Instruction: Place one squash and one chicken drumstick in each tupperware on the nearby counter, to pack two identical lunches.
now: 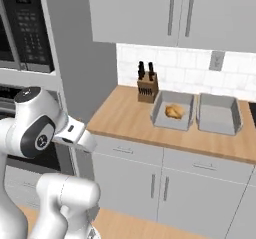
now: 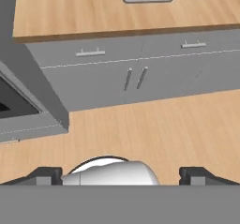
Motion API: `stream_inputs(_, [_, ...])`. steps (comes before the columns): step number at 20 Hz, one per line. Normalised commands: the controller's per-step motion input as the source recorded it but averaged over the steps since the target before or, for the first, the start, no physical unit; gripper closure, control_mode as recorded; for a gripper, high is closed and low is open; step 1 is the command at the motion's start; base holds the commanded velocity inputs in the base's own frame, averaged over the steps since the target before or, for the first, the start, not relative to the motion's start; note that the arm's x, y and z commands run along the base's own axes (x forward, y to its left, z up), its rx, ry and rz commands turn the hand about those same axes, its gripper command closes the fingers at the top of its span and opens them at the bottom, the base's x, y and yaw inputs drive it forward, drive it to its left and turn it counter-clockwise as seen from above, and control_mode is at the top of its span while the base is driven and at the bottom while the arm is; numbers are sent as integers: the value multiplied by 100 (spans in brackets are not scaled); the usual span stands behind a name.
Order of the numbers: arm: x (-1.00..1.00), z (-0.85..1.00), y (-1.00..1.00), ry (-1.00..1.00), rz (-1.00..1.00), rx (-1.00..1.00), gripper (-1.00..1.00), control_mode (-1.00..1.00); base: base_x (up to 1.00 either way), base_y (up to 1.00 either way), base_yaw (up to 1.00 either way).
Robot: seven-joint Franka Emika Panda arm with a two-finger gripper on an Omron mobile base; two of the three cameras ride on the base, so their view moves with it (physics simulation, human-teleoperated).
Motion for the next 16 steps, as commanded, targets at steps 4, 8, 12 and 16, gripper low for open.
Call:
stream_inputs(4, [0, 0, 0, 0, 0, 0, -100, 100, 5, 100, -6])
stream_inputs(8, [0, 0, 0, 0, 0, 0, -100, 100, -32, 100, -10])
stream_inputs(12, [0, 0, 0, 0, 0, 0, -100, 100, -98, 97, -2])
stream_inputs(16, [0, 0, 0, 0, 0, 0, -100, 100, -100, 59, 0])
